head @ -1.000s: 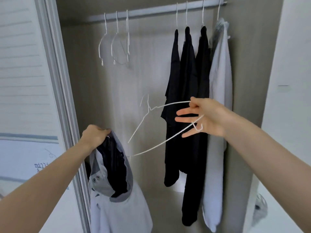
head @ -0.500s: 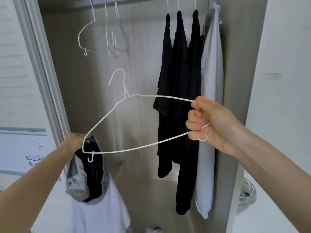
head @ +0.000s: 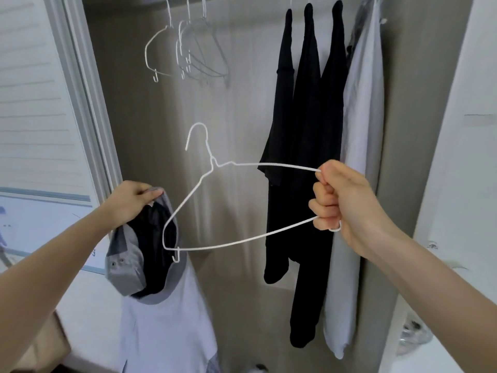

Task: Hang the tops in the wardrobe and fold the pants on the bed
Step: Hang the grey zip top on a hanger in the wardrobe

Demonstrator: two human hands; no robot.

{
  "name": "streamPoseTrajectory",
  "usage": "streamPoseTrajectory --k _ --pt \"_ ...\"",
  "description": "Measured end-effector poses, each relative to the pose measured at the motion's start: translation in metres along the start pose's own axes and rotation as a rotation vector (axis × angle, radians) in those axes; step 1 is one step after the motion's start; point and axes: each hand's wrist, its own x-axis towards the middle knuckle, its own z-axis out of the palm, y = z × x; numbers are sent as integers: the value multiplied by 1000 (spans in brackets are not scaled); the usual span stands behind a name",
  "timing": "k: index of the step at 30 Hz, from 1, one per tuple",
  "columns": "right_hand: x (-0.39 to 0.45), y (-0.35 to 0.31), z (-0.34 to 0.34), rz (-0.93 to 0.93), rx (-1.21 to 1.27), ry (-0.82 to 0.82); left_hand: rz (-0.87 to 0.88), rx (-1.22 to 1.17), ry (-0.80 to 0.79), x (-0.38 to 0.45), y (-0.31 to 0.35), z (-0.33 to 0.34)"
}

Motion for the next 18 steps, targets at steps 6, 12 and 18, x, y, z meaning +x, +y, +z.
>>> streamPoseTrajectory --k 6,12,18 --pt "-6 20 19 -37 91 51 115 196 138 -11 27 14" --pt "-21 65 46 -70 191 -33 264 -59 289 -16 66 30" --pt "-14 50 39 -228 486 11 345 14 371 -10 80 7"
